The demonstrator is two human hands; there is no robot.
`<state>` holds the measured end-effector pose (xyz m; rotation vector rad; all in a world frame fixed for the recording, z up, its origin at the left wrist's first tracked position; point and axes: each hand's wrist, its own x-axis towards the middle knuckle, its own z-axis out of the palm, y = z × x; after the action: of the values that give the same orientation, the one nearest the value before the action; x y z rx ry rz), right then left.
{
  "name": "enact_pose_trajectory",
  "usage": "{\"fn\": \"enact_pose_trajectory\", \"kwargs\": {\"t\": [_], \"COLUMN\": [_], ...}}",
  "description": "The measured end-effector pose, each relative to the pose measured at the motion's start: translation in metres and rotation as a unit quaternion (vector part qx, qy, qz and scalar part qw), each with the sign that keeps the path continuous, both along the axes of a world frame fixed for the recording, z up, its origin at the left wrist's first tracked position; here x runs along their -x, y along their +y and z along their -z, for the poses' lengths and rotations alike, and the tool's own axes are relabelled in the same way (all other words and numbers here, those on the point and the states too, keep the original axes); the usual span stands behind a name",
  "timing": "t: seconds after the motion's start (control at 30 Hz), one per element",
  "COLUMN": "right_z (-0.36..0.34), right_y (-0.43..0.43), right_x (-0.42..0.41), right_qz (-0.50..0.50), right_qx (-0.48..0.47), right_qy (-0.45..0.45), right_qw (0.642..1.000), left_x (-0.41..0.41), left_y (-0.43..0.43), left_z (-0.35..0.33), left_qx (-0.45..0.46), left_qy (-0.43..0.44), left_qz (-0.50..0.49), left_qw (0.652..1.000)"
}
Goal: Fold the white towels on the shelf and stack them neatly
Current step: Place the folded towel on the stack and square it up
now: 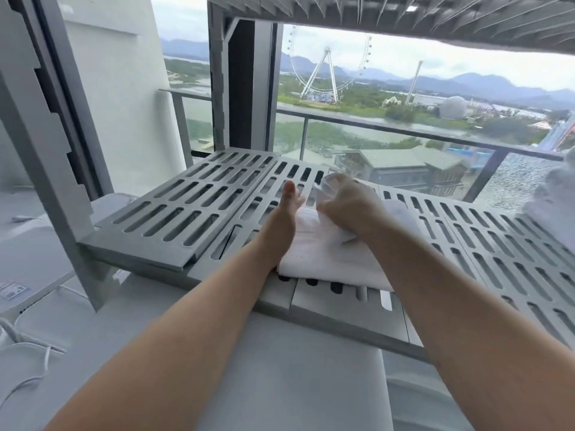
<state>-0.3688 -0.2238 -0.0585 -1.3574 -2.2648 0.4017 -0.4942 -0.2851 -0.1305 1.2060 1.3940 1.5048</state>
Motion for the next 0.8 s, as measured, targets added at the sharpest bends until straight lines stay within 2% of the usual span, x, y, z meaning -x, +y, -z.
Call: {"fn": "enact_pose_trajectory", "kwargs": {"t": [0.17, 0.3, 0.37, 0.47, 0.53, 0.6, 0.67, 0.8], "right_z": [-0.009, -0.01, -0.005, 0.026, 0.047, 0.054, 0.052, 0.048], "right_y": [-0.014, -0.013, -0.009, -0.007, -0.009, -0.01, -0.011, -0.016], "right_x": [0.013, 0.001, -0.009, -0.02, -0.024, -0.029, -0.032, -0.031], "right_qz": [-0.006, -0.094, -0.129, -0.171, -0.188, -0.199, -0.196, -0.204], "right_qx": [-0.03, -0.004, -0.012, -0.083, -0.123, -0.111, -0.059, -0.052], "right_qy": [-0.087, -0.045, -0.054, -0.088, -0.027, 0.045, 0.083, 0.074], "right_qw": [0.996, 0.995, 0.99, 0.978, 0.974, 0.973, 0.975, 0.975], "left_x": [0.011, 0.013, 0.013, 0.012, 0.014, 0.013, 0.012, 0.01], "left_y": [0.0, -0.002, -0.002, -0.002, 0.001, -0.001, -0.002, -0.008], "left_z": [-0.009, -0.022, -0.022, -0.019, -0.016, -0.018, -0.02, -0.018], "left_qx": [0.002, 0.009, 0.027, 0.034, 0.036, 0.041, 0.045, 0.033], "left_qy": [-0.143, -0.172, -0.147, -0.088, -0.065, -0.032, -0.008, -0.023], "left_qz": [-0.014, -0.008, 0.013, 0.034, 0.011, 0.005, 0.001, 0.0], "left_qw": [0.99, 0.985, 0.989, 0.995, 0.997, 0.999, 0.999, 0.999]}}
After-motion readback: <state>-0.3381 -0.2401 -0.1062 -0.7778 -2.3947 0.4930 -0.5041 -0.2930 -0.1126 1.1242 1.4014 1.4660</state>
